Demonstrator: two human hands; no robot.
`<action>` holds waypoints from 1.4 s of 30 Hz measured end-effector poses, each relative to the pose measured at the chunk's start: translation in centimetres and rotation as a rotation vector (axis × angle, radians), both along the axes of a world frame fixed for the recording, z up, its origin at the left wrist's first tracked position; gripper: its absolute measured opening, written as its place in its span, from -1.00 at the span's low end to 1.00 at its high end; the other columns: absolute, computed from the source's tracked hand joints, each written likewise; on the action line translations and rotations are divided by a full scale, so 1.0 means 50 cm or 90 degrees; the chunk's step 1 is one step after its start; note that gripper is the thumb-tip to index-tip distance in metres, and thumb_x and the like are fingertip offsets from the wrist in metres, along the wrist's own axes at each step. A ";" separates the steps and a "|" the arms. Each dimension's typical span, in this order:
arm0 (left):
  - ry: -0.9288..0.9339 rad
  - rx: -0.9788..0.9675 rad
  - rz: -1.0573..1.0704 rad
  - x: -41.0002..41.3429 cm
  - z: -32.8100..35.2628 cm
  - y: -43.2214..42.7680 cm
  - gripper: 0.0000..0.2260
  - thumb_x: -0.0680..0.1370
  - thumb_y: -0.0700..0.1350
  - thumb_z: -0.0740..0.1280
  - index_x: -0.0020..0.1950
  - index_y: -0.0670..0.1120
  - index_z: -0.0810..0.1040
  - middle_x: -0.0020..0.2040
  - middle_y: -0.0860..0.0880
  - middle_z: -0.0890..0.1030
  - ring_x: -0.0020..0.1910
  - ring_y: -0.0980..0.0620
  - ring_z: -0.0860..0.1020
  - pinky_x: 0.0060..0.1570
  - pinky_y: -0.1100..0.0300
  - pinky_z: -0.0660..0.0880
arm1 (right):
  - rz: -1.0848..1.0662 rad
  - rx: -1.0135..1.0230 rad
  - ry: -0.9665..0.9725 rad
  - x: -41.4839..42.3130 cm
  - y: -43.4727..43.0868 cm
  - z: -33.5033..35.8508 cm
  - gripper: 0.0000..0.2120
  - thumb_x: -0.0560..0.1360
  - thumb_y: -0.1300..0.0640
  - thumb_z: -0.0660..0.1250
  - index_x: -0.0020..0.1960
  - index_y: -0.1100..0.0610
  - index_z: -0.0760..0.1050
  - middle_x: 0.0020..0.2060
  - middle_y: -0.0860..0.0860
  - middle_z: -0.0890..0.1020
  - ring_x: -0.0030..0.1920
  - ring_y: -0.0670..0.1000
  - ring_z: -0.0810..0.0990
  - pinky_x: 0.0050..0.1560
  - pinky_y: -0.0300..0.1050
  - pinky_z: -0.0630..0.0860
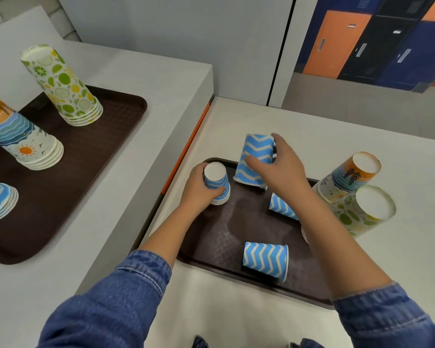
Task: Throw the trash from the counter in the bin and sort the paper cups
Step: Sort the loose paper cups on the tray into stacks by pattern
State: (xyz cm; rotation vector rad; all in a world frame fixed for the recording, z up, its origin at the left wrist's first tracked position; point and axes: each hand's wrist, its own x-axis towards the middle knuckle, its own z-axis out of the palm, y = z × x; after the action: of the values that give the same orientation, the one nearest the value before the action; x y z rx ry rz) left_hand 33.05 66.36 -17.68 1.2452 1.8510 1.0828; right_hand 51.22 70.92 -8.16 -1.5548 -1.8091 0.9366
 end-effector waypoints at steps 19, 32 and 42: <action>-0.209 -0.200 0.152 0.041 -0.036 -0.171 -0.31 0.39 -0.08 0.51 0.45 -0.04 0.27 0.29 -0.08 0.43 0.20 0.03 0.45 0.11 0.21 0.39 | 0.172 0.023 0.037 -0.124 -0.003 -0.161 -0.37 0.26 0.10 0.55 0.23 0.07 0.32 0.13 -0.03 0.47 0.05 -0.09 0.44 0.00 -0.25 0.37; -0.156 -0.260 -0.236 0.094 -0.010 -0.146 -0.40 0.33 0.11 0.52 0.31 0.05 0.44 0.18 0.09 0.52 0.20 0.16 0.46 0.09 0.32 0.41 | 0.200 -0.092 -0.128 -0.038 -0.006 -0.141 -0.02 0.28 -0.09 0.55 0.52 0.08 0.08 0.40 0.08 0.35 0.36 0.05 0.39 0.25 -0.11 0.33; 0.240 -0.218 -0.518 0.157 -0.044 -0.163 -0.26 0.23 0.14 0.56 0.36 0.10 0.40 0.28 0.08 0.45 0.29 0.05 0.35 0.34 0.11 0.23 | 0.189 -0.013 -0.581 0.072 -0.005 -0.153 -0.65 0.47 0.16 0.33 0.21 0.25 0.41 0.16 0.18 0.46 0.16 0.19 0.47 0.07 0.01 0.44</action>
State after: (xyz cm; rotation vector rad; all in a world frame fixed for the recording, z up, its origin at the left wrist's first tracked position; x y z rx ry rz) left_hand 40.87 58.21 -19.88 1.8188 1.4359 0.0926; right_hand 54.81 70.69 -15.82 -1.9329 -2.7032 0.3440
